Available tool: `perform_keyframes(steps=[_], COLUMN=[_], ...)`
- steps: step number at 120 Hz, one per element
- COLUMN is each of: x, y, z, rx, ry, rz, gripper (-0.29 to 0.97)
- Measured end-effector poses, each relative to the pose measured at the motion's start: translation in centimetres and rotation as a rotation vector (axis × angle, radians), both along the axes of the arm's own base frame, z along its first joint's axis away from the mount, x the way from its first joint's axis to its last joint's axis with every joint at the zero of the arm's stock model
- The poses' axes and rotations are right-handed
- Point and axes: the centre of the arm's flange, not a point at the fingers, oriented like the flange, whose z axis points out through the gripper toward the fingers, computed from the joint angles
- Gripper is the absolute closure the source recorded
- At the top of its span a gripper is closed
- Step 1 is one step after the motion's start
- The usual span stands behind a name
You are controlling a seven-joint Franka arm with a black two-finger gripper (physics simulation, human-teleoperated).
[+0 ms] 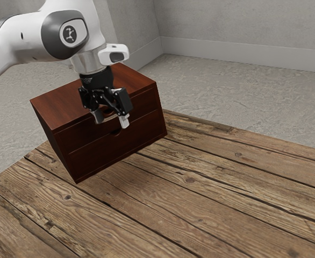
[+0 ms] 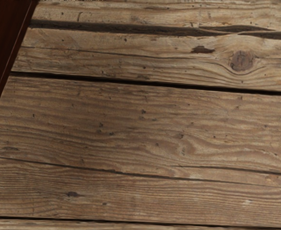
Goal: Pull the drawer handle with one arm to open the drawer
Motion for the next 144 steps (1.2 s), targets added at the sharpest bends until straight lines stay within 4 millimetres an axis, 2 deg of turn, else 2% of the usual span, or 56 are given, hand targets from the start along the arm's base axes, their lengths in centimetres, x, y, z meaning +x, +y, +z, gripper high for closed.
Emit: perform_keyframes(steps=[36, 40, 45, 53, 58, 64, 86, 98, 103, 109, 116, 136, 144], x=[-0.1, -0.4, -1.3, -2.6, -3.0, -3.1, -0.9, 1.4, 2.0, 2.7, 3.5, 4.1, 4.1], y=[0.3, 0.3, 0.2, 0.2, 0.1, 0.2, 0.7, 0.8, 0.7, 0.1, -1.7, -1.7, -0.9], z=[0.3, 1.6, 4.9, 8.7, 9.8, 10.2, 8.2, 5.3, 4.7, 4.3, 3.6, 2.6, 2.6], rx=[-0.002, 0.002, 0.011, 0.024, 0.027, 0.029, 0.045, 0.057, 0.063, 0.077, 0.123, 0.126, 0.122], ry=[-0.011, -0.033, -0.093, -0.165, -0.185, -0.197, -0.204, -0.19, -0.2, -0.214, -0.211, -0.224, -0.229], rz=[-0.033, -0.037, -0.043, -0.048, -0.053, -0.055, -0.058, -0.072, -0.085, -0.107, -0.141, -0.117, -0.095], gripper=[0.0, 0.0, 0.0, 0.0, 0.0, 0.0, 0.0, 0.0, 0.0, 0.0, 0.0, 0.0, 0.0])
